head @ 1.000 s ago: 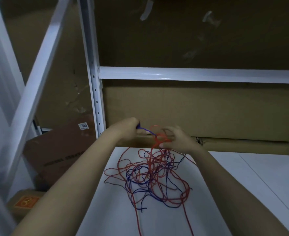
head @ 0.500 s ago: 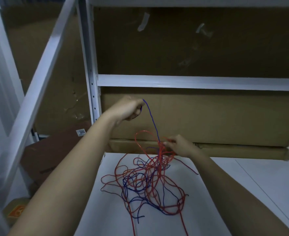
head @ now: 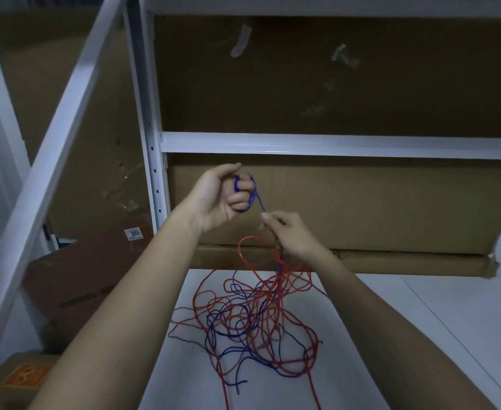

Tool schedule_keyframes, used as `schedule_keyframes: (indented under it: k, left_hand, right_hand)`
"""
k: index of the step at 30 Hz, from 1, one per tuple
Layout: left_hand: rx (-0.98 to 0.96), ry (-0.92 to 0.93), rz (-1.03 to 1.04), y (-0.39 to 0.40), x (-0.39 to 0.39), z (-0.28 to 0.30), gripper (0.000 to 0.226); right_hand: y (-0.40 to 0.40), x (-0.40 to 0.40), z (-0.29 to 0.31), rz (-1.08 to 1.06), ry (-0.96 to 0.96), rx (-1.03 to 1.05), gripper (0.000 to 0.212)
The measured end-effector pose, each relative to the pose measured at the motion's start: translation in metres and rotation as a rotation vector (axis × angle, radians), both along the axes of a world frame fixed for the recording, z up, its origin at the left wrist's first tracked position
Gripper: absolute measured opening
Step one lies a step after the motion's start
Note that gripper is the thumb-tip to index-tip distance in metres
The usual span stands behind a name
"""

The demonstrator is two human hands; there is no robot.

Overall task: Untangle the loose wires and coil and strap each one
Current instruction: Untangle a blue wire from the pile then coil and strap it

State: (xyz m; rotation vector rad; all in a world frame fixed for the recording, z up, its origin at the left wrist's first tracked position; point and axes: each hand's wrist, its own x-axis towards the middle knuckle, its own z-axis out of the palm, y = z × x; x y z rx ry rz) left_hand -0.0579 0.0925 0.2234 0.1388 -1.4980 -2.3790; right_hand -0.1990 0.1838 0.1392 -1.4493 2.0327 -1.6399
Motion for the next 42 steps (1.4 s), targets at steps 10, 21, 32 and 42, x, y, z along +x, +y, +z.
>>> schedule_keyframes:
  k: [10,21,32,42]
  left_hand:
    - [-1.296,-0.251,0.617,-0.013,-0.021,-0.082,0.010]
    - [-1.950,-0.484,0.503,-0.021,-0.015,-0.086,0.046]
    - [-1.541,-0.403,0.598,-0.024,-0.021,-0.050,0.044]
    - [-1.114,-0.158,0.603,-0.009,-0.043,-0.020,0.041]
  right_hand:
    - [0.023,0.020,-0.050,0.170,0.431,0.272,0.018]
    - [0.012,-0.024,-0.038,-0.123,0.667,0.339,0.027]
    - [0.019,-0.021,-0.023,-0.232,0.388,0.021,0.039]
    - [0.000,-0.004,0.002,-0.080,0.204,0.026,0.011]
